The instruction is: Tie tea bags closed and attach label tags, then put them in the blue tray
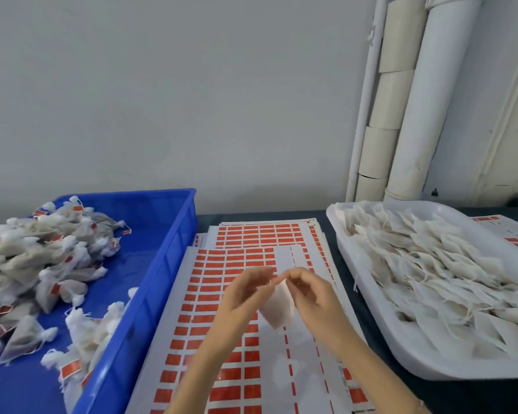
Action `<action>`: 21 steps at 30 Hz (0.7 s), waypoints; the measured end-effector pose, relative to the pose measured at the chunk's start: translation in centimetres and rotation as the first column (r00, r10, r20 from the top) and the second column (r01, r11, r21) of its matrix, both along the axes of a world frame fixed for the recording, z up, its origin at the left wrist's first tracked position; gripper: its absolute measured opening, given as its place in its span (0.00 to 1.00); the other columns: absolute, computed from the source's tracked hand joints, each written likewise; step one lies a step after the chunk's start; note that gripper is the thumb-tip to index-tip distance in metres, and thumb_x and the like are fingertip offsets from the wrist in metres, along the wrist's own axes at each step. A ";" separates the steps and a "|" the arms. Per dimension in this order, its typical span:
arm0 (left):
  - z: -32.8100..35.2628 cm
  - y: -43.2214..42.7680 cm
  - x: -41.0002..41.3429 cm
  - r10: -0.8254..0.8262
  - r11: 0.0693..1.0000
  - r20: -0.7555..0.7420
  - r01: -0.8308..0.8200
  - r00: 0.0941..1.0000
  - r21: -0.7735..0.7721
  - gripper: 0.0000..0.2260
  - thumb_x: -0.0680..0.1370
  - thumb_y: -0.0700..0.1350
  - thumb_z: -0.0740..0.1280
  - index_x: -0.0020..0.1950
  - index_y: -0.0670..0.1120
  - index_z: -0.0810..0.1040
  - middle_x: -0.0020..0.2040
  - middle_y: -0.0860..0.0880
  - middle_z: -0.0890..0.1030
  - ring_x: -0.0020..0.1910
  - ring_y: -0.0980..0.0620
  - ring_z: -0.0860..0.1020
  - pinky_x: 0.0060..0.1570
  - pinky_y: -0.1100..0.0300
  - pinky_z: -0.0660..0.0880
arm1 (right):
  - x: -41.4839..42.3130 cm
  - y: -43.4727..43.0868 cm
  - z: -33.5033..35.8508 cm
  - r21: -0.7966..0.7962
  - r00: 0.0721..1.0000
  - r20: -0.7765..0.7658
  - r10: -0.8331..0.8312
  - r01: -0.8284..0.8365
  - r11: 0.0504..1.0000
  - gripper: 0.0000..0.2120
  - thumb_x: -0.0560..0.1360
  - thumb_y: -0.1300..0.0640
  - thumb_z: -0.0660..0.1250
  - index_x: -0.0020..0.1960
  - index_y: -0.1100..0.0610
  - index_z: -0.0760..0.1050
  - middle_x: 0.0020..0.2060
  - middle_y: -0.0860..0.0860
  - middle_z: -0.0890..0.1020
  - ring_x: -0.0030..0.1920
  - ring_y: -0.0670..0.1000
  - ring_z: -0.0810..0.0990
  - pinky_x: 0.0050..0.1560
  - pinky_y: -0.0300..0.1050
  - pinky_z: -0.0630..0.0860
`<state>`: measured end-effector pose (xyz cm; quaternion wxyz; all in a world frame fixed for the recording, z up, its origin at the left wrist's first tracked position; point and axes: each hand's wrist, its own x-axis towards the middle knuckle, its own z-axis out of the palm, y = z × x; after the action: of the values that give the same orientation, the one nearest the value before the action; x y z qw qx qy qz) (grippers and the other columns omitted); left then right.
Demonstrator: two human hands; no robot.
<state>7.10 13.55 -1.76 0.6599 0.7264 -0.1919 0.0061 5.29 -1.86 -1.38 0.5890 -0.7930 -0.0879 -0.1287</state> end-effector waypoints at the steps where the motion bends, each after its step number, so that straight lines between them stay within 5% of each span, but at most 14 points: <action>1: -0.9 0.0 0.3 -0.004 0.997 -0.031 0.007 0.999 0.082 0.16 0.72 0.55 0.69 0.58 0.53 0.78 0.53 0.57 0.81 0.54 0.54 0.79 0.49 0.64 0.78 | 0.6 0.4 -0.7 0.048 0.999 -0.036 0.017 -0.015 0.999 0.06 0.78 0.59 0.66 0.49 0.49 0.79 0.45 0.37 0.82 0.51 0.38 0.79 0.52 0.32 0.77; 5: -3.5 -0.1 1.9 0.180 0.932 -0.026 -0.162 0.983 0.324 0.09 0.74 0.55 0.71 0.49 0.54 0.77 0.43 0.55 0.80 0.43 0.55 0.80 0.40 0.68 0.77 | 2.9 1.5 -2.7 0.220 0.992 -0.129 -0.007 0.036 0.975 0.08 0.78 0.59 0.65 0.49 0.47 0.81 0.44 0.34 0.82 0.50 0.35 0.79 0.43 0.29 0.76; 9: -4.5 -0.3 2.9 0.369 0.889 -0.047 -0.338 0.928 0.310 0.04 0.75 0.52 0.70 0.46 0.54 0.77 0.42 0.57 0.80 0.41 0.58 0.79 0.34 0.74 0.72 | 4.2 1.8 -4.4 0.306 0.979 -0.191 -0.072 0.129 0.943 0.06 0.76 0.49 0.66 0.52 0.46 0.79 0.46 0.33 0.82 0.50 0.36 0.79 0.46 0.31 0.76; 21: -5.2 0.4 3.3 0.407 0.908 -0.117 -0.386 0.906 0.163 0.08 0.74 0.53 0.71 0.50 0.57 0.75 0.47 0.60 0.78 0.47 0.58 0.79 0.34 0.73 0.72 | 4.8 0.9 -6.3 0.076 0.988 -0.081 -0.134 0.140 0.987 0.04 0.73 0.53 0.71 0.47 0.45 0.81 0.43 0.34 0.83 0.48 0.38 0.80 0.44 0.28 0.76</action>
<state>10.43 13.91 -6.98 0.6062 0.7919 0.0096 0.0733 10.11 -0.93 -7.63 0.6137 -0.7766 -0.0053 -0.1422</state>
